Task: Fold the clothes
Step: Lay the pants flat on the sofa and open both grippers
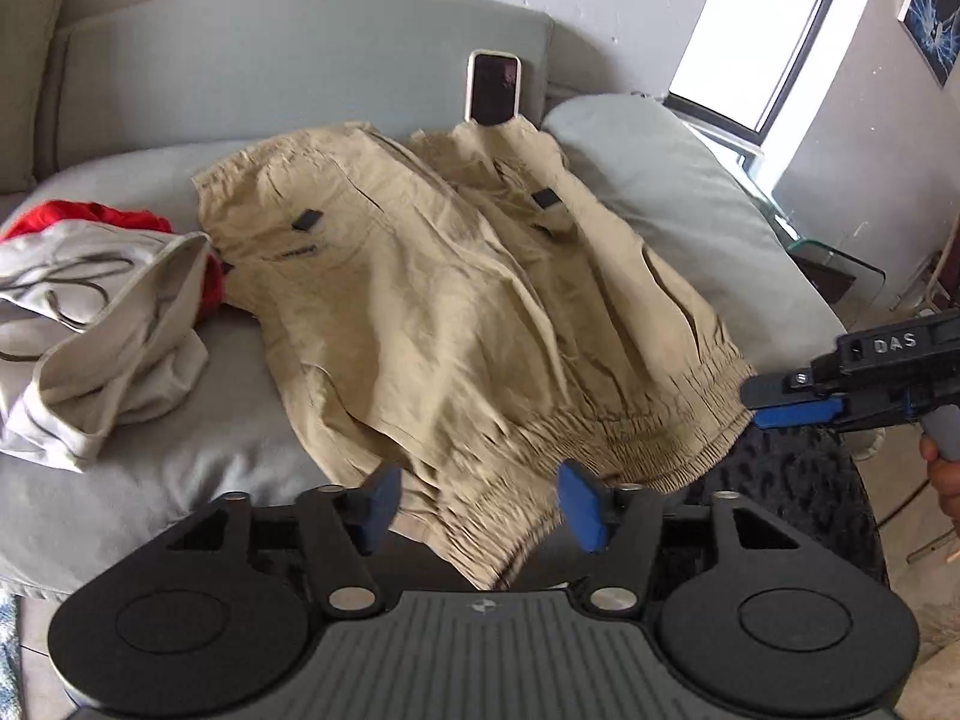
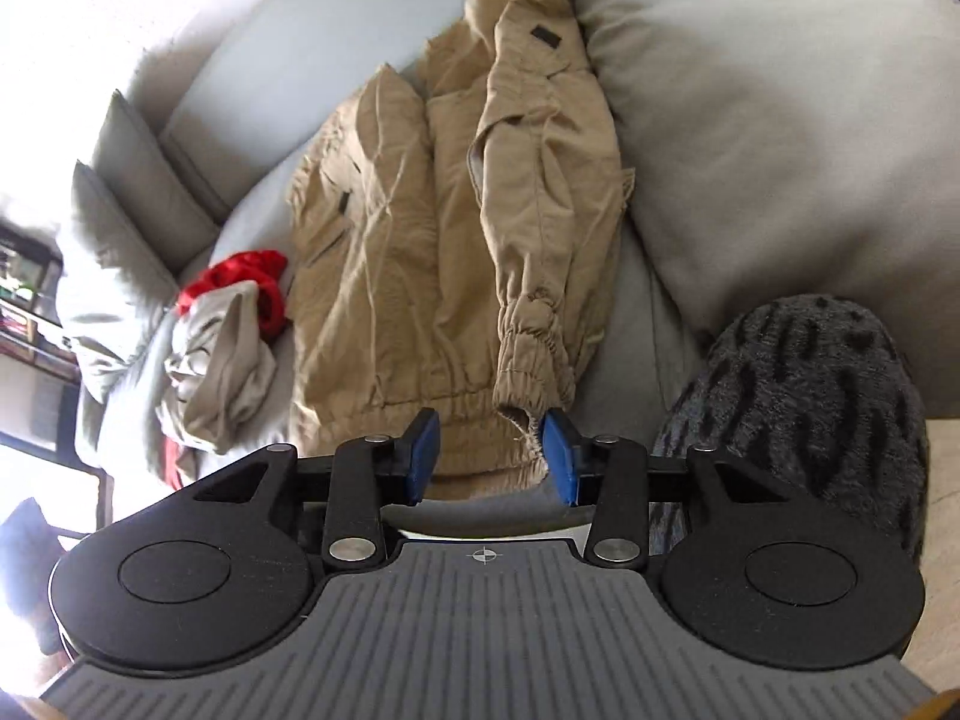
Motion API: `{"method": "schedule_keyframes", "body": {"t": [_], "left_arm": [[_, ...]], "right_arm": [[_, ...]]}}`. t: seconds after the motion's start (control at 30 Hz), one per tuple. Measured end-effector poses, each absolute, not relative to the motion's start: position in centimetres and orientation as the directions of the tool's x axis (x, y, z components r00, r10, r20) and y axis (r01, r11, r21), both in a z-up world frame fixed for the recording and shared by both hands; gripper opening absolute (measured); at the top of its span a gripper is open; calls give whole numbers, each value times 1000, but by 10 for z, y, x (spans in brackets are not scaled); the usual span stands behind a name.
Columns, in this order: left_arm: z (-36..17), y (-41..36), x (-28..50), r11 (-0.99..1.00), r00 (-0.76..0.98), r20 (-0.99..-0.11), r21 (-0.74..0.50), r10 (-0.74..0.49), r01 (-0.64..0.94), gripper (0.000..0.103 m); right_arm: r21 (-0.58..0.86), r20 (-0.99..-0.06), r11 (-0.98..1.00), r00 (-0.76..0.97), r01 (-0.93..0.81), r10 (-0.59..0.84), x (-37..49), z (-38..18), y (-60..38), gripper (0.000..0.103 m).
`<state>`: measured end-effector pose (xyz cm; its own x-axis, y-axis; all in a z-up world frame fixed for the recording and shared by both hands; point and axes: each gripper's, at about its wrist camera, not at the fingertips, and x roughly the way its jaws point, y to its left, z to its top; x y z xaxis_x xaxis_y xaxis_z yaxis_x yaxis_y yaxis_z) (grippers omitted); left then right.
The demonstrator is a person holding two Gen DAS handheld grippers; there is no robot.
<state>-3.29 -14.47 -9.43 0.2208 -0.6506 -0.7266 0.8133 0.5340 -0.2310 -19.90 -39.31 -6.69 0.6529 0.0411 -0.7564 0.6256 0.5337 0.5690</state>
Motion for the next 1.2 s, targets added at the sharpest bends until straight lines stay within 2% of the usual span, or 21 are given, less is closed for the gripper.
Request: {"method": "schedule_keyframes", "body": {"t": [0.13, 0.3, 0.37, 0.43, 0.6, 0.67, 0.73, 0.87, 1.1, 1.13, 1.17, 1.2], "left_arm": [[-88, -134, -26, 573, 257, -697, -263, -669, 776, 71], [-99, -137, -6, 638, 254, -712, -340, -655, 691, 74], [-102, -141, -4, 647, 254, -725, -332, -641, 686, 74], [-105, -143, -4, 651, 250, -734, -326, -631, 686, 79], [-111, -130, 5, 678, 215, -760, -367, -613, 637, 80], [-114, -119, 7, 683, 188, -756, -417, -627, 600, 80], [-119, -110, 10, 690, 163, -746, -480, -646, 541, 80], [-133, -107, 13, 707, 110, -742, -568, -661, 420, 80], [-160, -151, 10, 727, 0, -783, -578, -622, 370, 80], [-164, -157, 11, 728, -22, -787, -581, -617, 363, 76], [-169, -162, 12, 729, -45, -790, -584, -611, 356, 70], [-169, -167, 12, 734, -47, -800, -570, -598, 369, 46]], "right_arm": [[541, -769, 530, 639, 654, -4, -219, -52, -394, 47], [516, -780, 480, 621, 709, -78, -225, -49, -400, 48], [520, -777, 465, 623, 717, -91, -225, -46, -398, 49], [510, -780, 462, 617, 726, -107, -225, -43, -392, 49], [448, -783, 504, 596, 738, -177, -219, -27, -376, 59], [414, -787, 538, 586, 734, -194, -213, -24, -372, 74], [380, -795, 567, 572, 731, -204, -206, -24, -371, 78], [340, -809, 617, 555, 709, -192, -192, -33, -374, 78], [263, -826, 699, 529, 665, -193, -161, -63, -391, 78], [239, -828, 716, 522, 656, -203, -155, -67, -393, 76], [207, -831, 728, 510, 653, -221, -151, -71, -394, 56], [184, -832, 730, 499, 659, -241, -150, -73, -396, 30]]}}
